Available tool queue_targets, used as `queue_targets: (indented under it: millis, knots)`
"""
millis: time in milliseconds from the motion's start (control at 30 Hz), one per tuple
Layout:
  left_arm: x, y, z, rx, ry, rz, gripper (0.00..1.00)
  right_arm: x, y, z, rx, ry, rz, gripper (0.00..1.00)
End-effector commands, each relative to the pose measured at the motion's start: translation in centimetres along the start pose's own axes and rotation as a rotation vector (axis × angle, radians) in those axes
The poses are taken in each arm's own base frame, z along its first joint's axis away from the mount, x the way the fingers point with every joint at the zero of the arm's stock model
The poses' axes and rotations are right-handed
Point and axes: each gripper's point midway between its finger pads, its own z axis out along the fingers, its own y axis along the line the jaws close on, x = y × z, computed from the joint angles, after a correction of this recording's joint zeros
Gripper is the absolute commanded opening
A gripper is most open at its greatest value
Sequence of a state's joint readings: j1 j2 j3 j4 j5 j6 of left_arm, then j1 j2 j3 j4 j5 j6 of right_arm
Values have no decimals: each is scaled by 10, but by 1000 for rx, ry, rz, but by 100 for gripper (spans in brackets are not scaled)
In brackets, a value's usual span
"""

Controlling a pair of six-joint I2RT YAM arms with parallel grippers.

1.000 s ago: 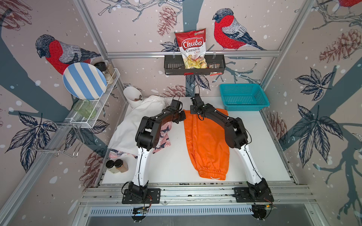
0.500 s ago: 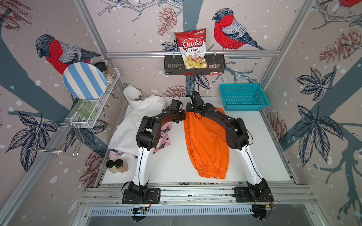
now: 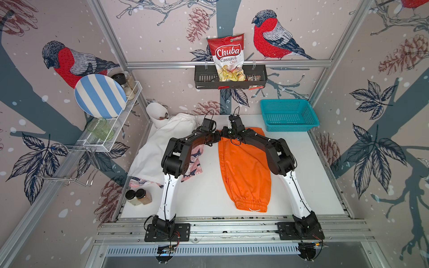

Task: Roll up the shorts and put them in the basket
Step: Roll the shorts at the center of the board.

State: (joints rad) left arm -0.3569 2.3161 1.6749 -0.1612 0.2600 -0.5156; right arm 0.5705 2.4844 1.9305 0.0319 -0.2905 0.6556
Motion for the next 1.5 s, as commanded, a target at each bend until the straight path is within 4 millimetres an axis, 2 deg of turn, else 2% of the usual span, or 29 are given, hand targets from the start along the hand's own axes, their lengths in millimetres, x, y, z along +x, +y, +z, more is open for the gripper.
queue_targets:
  millis: [0, 133, 333, 500, 600, 633, 700, 800, 867, 1000, 1133, 1233, 1333, 1467]
  knots:
    - [37, 29, 6, -102, 125, -25, 12, -23, 40, -17, -191, -62, 72, 0]
    - [37, 28, 5, -99, 120, -19, 12, -34, 51, -23, -246, -89, 106, 0]
    - [38, 29, 3, -105, 118, -16, 12, -30, 48, -12, -258, -79, 151, 0]
    - [38, 27, 3, -94, 115, -6, 12, -16, 31, 6, -248, -52, 213, 0]
    - [34, 27, -5, -112, 94, -4, 14, -6, 19, 19, -238, -16, 245, 0]
    - [32, 27, -10, -121, 81, -3, 15, -3, 16, 22, -239, -6, 254, 3]
    - [26, 24, -21, -133, 59, 8, 18, -2, 15, 24, -245, 6, 259, 14]
    - [18, 24, -43, -176, 28, 16, 22, -10, 17, 16, -236, 4, 247, 29]
    - [13, 25, -60, -208, 3, 21, 23, -20, 21, 5, -226, -2, 233, 37]
    - [17, 16, -84, -231, -3, 37, 25, -43, 28, -24, -179, -1, 192, 45]
    - [40, -19, -100, -161, 13, 56, 28, -54, 27, -69, -131, 13, 136, 47]
    - [75, -43, -104, -112, 54, 78, 33, -51, 16, -109, -58, 11, 110, 48]
    - [109, -52, -101, -54, 101, 44, 36, -39, 1, -147, -2, 5, 96, 48]
    - [131, -55, -94, -50, 127, 36, 40, -11, -21, -183, 79, 29, 74, 48]
